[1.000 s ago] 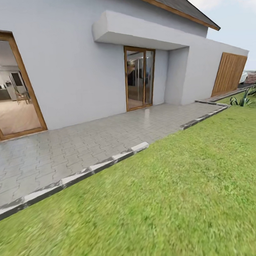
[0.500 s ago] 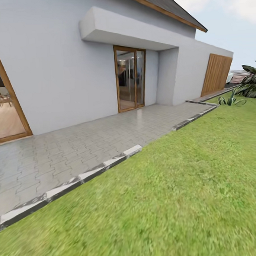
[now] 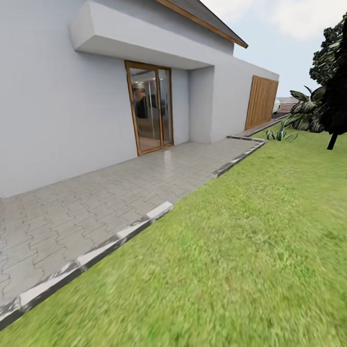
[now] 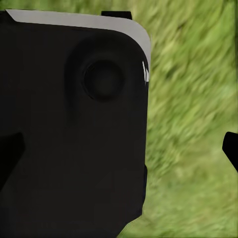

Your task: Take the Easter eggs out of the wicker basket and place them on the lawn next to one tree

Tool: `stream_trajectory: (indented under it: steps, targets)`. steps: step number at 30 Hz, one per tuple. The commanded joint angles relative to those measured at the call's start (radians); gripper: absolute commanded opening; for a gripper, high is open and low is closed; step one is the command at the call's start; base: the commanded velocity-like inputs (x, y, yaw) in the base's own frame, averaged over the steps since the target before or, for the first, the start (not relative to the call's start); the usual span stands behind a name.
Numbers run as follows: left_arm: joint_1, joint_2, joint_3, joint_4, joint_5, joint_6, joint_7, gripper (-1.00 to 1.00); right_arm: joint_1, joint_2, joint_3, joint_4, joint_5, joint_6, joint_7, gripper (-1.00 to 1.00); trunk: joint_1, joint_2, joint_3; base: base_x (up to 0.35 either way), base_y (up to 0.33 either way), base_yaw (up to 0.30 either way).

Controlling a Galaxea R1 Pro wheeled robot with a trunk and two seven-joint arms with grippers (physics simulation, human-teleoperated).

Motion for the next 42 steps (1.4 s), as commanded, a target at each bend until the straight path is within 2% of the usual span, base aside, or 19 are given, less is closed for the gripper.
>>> stream_trajectory:
  steps: [1,27,42]
  targets:
    - [0.001,0.0,0.0,-0.002,0.0,0.001,0.0,1.0,-0.001,0.0,0.0,0.001,0.001,0.0,0.0,1.0,0.001,0.0,-0.001,0.332,0.0,-0.3]
    - [0.001,0.0,0.0,-0.002,0.0,0.001,0.0,1.0,-0.001,0.0,0.0,0.001,0.001,0.0,-0.001,1.0,0.001,0.0,-0.001,0.332,0.0,-0.296]
    - [0.001,0.0,0.0,-0.002,-0.002,0.0,0.0,1.0,-0.001,0.0,0.0,0.001,-0.001,0.002,-0.001,1.0,0.001,0.0,-0.001,0.127,0.0,-0.023]
